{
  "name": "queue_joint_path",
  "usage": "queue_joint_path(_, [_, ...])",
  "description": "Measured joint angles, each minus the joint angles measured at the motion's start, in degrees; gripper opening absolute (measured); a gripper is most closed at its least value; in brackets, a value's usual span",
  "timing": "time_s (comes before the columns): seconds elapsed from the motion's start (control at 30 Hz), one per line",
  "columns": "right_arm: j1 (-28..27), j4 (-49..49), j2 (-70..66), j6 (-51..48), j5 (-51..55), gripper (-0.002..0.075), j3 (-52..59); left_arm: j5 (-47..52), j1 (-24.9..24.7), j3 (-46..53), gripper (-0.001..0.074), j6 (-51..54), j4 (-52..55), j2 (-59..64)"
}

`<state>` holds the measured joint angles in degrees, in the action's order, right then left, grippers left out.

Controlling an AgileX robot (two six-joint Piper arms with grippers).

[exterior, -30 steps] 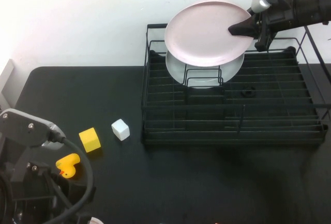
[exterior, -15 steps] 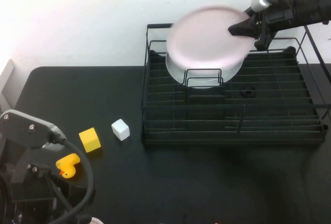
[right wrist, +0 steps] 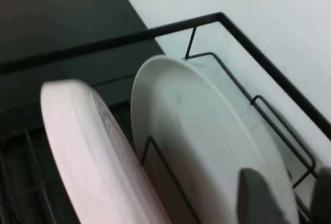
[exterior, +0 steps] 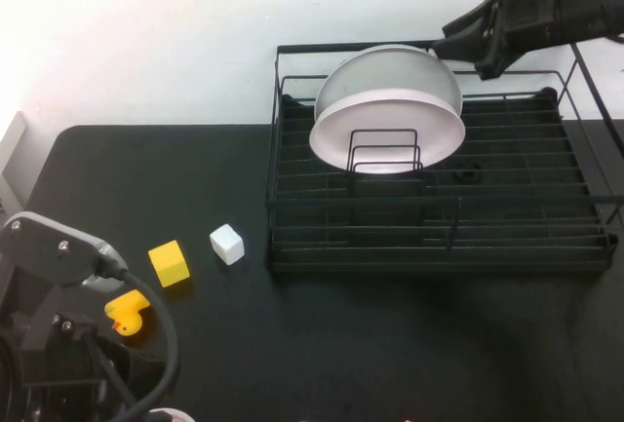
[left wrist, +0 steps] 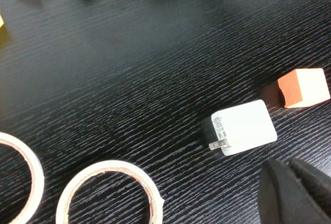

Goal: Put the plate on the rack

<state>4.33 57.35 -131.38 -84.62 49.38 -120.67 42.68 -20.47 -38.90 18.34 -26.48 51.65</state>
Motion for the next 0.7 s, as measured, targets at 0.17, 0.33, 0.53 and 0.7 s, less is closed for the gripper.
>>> queue_joint_path(0.17, [-0.59,-0.77,4.58,6.78,0.39,0.005,0.0,0.0,0.0,0.0,0.0,0.61,0.12,0.0])
queue_joint_path(0.33, [-1.79,-1.01,9.73,12.56,4.09,0.0008,-0.11,0.1,0.0,0.0,0.0,0.75,0.12,0.0])
queue_joint_path(0.53, [0.2,-7.83,11.32,13.41,19.03,0.0001,-0.06,-0.01,0.0,0.0,0.0,1.0,0.12,0.0])
queue_joint_path(0.7, [5.82,-18.33,10.19,15.2,20.88,0.0,1.07,-1.02,0.0,0.0,0.0,1.86,0.12,0.0])
